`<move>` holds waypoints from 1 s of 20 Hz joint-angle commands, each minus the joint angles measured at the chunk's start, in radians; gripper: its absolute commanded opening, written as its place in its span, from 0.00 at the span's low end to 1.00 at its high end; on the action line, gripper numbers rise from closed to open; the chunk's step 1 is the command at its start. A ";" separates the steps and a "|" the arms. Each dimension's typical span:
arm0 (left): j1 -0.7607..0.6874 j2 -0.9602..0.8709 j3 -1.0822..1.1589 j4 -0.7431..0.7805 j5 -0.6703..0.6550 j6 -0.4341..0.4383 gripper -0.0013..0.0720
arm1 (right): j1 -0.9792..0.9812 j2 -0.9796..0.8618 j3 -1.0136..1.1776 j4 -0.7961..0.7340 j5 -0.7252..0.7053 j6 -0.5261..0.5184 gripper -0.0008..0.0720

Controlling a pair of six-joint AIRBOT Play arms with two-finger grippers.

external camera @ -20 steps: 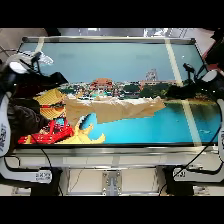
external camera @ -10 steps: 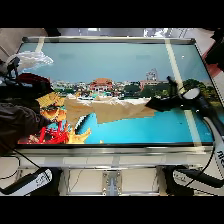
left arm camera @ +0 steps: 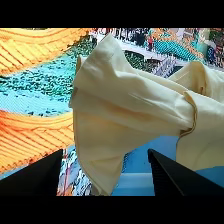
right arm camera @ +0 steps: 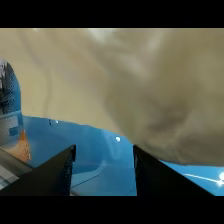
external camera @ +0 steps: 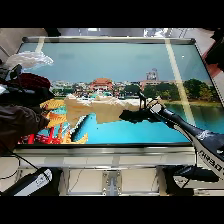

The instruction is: Fold the shirts.

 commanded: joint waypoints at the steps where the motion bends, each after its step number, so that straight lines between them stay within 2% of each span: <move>1: 0.000 0.002 -0.003 -0.002 0.002 0.011 0.84 | 0.020 0.021 -0.003 0.019 0.033 -0.005 0.58; 4: 0.000 0.002 -0.003 -0.002 0.002 0.013 0.84 | 0.000 0.092 0.017 -0.043 0.071 0.009 0.58; 6: 0.000 0.002 -0.003 -0.002 0.001 0.019 0.84 | -0.012 0.117 0.014 -0.140 0.105 0.093 0.58; 8: 0.000 0.002 -0.003 -0.001 0.002 0.020 0.84 | -0.010 0.115 -0.024 -0.169 0.055 0.165 0.58; 12: 0.000 0.002 -0.004 -0.002 0.003 0.030 0.84 | 0.009 0.109 -0.124 0.048 -0.168 0.196 0.58; 15: 0.000 0.002 -0.004 -0.002 0.011 0.030 0.84 | 0.075 0.072 -0.120 0.102 -0.289 0.196 0.58; 17: 0.000 0.002 -0.004 -0.005 0.010 0.030 0.84 | 0.093 0.040 -0.120 0.155 -0.305 0.196 0.58; 20: 0.000 0.002 -0.004 -0.005 0.009 0.030 0.84 | 0.105 0.032 -0.120 0.157 -0.300 0.196 0.58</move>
